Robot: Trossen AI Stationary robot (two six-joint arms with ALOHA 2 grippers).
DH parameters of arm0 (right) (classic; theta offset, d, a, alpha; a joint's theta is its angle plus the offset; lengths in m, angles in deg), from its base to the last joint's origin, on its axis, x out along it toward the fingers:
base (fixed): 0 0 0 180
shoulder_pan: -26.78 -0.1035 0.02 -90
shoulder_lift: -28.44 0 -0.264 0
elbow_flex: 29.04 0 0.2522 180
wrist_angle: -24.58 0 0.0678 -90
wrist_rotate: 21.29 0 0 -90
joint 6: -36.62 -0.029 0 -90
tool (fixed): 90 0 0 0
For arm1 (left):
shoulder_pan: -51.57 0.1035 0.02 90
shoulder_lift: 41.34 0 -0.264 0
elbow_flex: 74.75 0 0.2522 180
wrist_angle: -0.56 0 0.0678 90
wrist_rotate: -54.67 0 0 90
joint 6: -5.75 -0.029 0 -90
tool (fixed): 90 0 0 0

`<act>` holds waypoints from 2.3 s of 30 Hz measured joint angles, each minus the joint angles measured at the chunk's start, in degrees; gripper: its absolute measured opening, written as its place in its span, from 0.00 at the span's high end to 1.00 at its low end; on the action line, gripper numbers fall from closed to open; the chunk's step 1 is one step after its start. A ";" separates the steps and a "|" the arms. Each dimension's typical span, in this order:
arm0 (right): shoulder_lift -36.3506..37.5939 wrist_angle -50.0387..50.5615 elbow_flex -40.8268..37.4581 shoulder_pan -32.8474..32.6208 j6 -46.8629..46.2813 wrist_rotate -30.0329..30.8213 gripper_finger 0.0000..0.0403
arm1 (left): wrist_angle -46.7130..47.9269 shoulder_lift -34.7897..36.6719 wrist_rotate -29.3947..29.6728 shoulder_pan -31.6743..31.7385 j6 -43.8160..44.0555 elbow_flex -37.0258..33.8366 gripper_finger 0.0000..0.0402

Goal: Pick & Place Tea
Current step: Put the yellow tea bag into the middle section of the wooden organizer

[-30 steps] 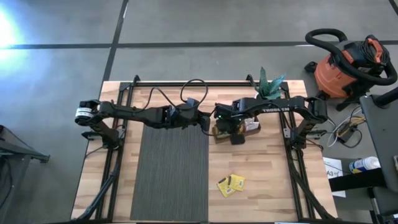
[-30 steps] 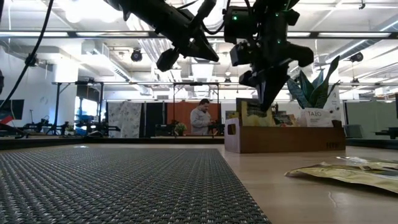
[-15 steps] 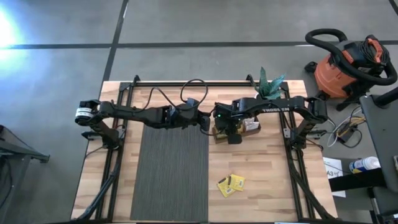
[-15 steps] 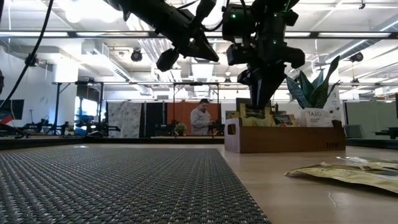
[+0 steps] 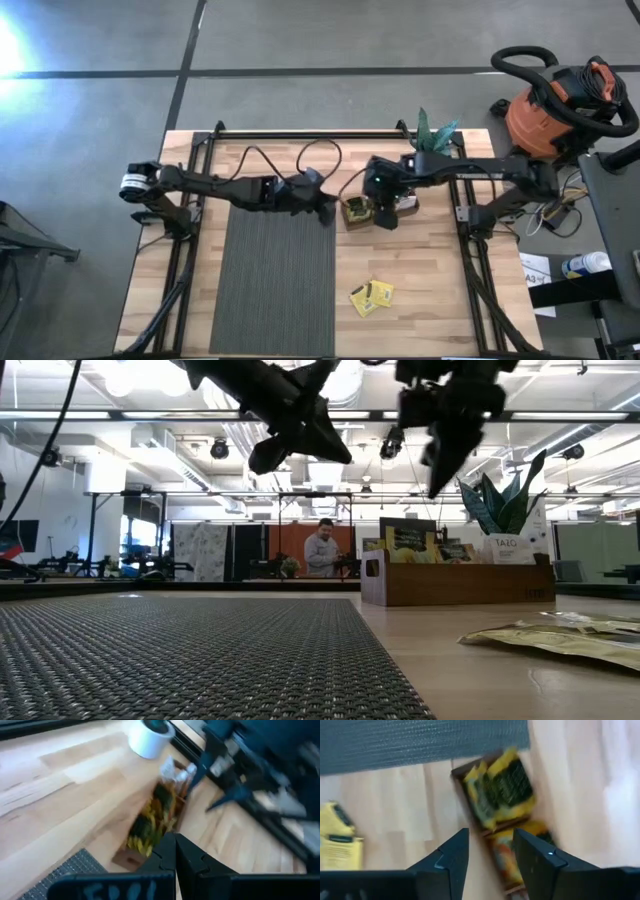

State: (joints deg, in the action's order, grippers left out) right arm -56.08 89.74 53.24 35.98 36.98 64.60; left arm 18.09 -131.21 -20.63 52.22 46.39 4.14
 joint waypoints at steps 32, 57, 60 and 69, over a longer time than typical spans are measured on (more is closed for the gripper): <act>10.62 -22.44 -23.75 -43.04 -59.80 12.76 0.66 | -8.22 -0.20 12.56 -21.54 17.44 -3.06 1.00; -12.12 -34.03 -19.98 -49.53 -81.10 12.94 0.66 | -25.75 -23.42 -0.33 -21.03 27.12 1.49 1.00; -12.10 -34.25 -19.95 -50.39 -83.10 13.28 0.66 | -26.18 -26.31 -4.56 -19.85 25.24 5.03 1.00; -8.44 -32.61 -17.65 -51.34 -84.58 15.71 0.66 | -10.83 -30.23 -7.39 -18.25 15.61 16.52 1.00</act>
State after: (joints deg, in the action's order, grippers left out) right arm -64.52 57.13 35.59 -15.36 -47.60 80.31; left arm 7.26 -161.43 -28.01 33.97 62.00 20.65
